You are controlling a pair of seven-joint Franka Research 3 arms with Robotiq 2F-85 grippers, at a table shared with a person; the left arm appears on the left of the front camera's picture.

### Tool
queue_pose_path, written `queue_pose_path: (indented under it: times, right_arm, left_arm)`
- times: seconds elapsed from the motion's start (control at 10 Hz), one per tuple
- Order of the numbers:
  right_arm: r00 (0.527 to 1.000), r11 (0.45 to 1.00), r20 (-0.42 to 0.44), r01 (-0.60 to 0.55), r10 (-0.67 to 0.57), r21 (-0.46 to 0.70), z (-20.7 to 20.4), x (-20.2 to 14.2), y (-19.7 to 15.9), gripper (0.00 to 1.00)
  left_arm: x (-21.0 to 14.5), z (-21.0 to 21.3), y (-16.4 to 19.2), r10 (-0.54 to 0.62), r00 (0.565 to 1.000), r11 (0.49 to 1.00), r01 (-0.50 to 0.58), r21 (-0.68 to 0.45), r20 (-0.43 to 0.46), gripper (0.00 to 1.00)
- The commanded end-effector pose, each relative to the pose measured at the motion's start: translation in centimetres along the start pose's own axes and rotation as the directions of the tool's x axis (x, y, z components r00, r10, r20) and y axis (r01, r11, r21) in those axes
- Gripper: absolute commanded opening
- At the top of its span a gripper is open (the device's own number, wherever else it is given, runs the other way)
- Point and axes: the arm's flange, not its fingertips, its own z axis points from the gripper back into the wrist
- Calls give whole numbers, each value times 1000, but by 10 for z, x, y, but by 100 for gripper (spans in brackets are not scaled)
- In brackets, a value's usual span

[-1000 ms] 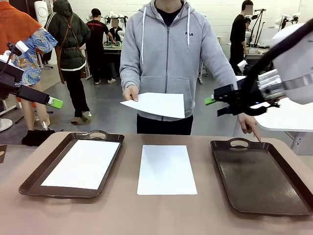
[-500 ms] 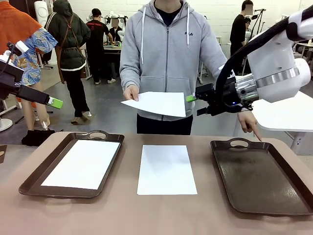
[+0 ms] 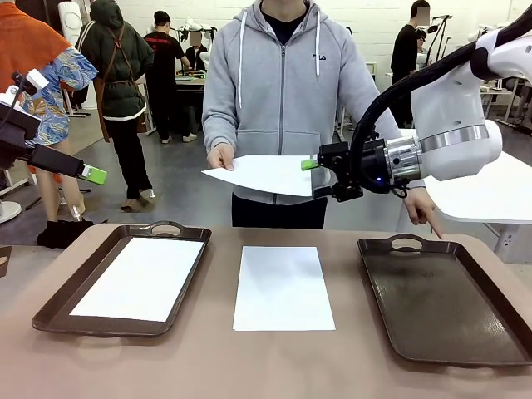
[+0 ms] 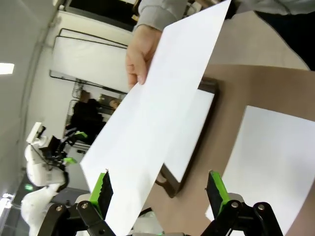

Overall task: Sort the A4 documents.
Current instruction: Receive the A4 Paper.

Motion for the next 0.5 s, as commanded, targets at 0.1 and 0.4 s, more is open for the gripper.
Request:
queue_pose_path:
  times: [0.1, 0.4]
  right_arm:
    - [997, 992, 9, 70, -72, 101, -7, 10, -7, 100]
    - [991, 980, 14, 127, -131, 150, -17, 12, -11, 100]
  left_arm:
    - [0, 0, 0, -2, 1000, 1000, 2, 2, 3, 100]
    - [0, 0, 0, -2, 1000, 1000, 2, 2, 3, 100]
